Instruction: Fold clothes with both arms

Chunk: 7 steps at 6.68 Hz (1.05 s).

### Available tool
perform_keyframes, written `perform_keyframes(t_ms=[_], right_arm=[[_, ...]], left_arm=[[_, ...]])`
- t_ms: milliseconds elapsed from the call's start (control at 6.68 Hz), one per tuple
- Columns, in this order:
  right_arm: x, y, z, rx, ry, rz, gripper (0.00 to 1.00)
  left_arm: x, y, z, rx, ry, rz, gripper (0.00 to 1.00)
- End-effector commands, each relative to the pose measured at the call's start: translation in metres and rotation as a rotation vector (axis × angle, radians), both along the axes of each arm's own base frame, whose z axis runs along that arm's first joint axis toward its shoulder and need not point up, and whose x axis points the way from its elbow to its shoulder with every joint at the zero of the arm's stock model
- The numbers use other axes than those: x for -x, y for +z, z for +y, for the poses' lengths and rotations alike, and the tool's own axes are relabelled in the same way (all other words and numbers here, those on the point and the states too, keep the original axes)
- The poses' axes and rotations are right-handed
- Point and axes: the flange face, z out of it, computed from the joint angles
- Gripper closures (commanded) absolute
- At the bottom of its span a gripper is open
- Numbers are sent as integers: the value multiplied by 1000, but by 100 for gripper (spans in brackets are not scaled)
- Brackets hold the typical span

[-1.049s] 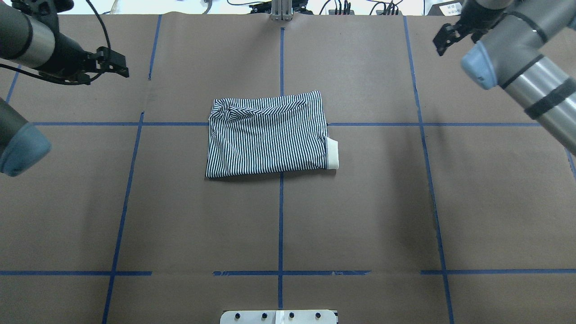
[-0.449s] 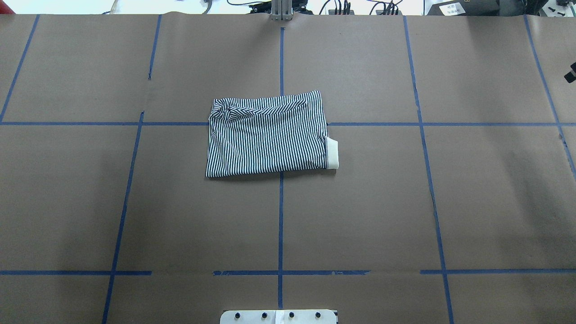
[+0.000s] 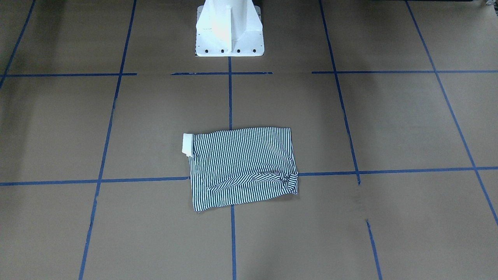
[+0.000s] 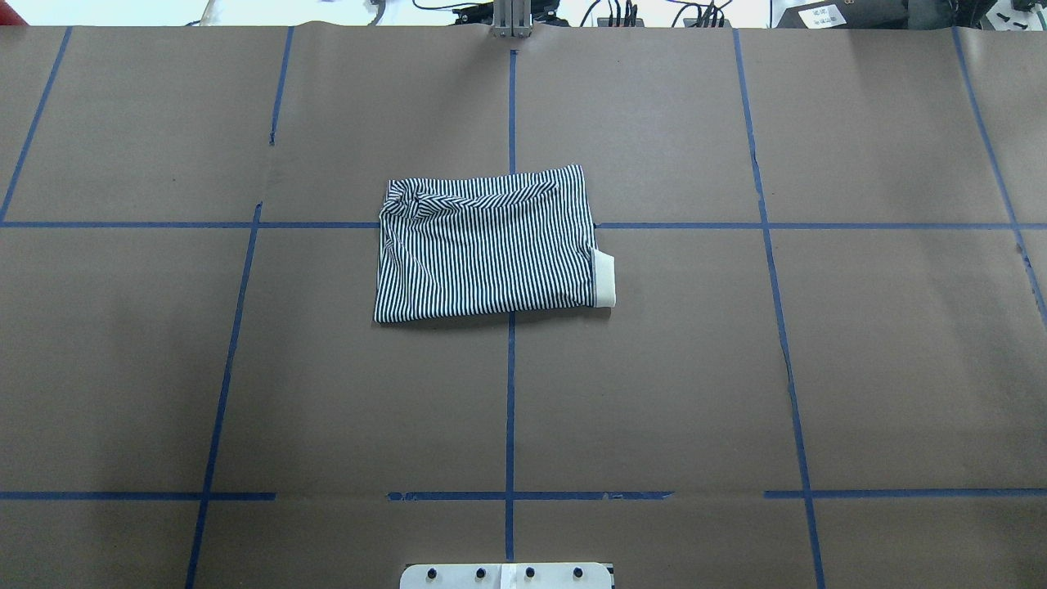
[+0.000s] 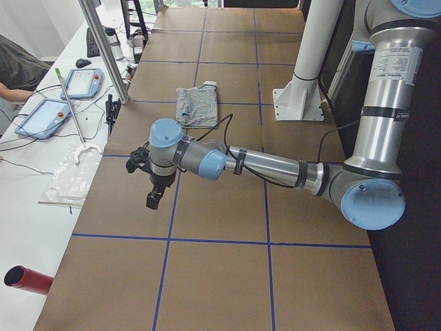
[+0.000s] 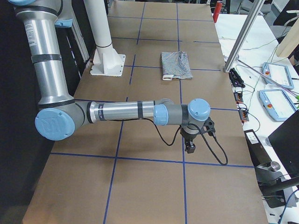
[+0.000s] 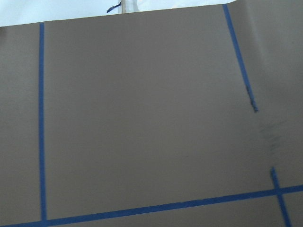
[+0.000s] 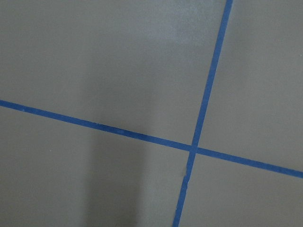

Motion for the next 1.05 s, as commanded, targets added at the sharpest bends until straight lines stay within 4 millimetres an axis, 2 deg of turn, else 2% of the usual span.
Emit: perform_keyframes(t_ms=[0,150,300,449,749,899], right_arm=[[-7,-15,49,38,-15,-4,0],[-7,-7,55,51,-18,2,0],[-7,8,64,87,-12,-4,0],[-6,20,66,114,-6,1,0],[-8,29,69,111,-9,7,0],[-8,43,71,133,-6,7,0]], left_arm=[[21,44,42,51,51,66,0],[25,49,45,67,40,69,0],[25,66,57,102,34,79,0],[25,65,55,72,35,79,0],[25,100,56,8,44,72,0],[25,108,58,7,42,68,0]])
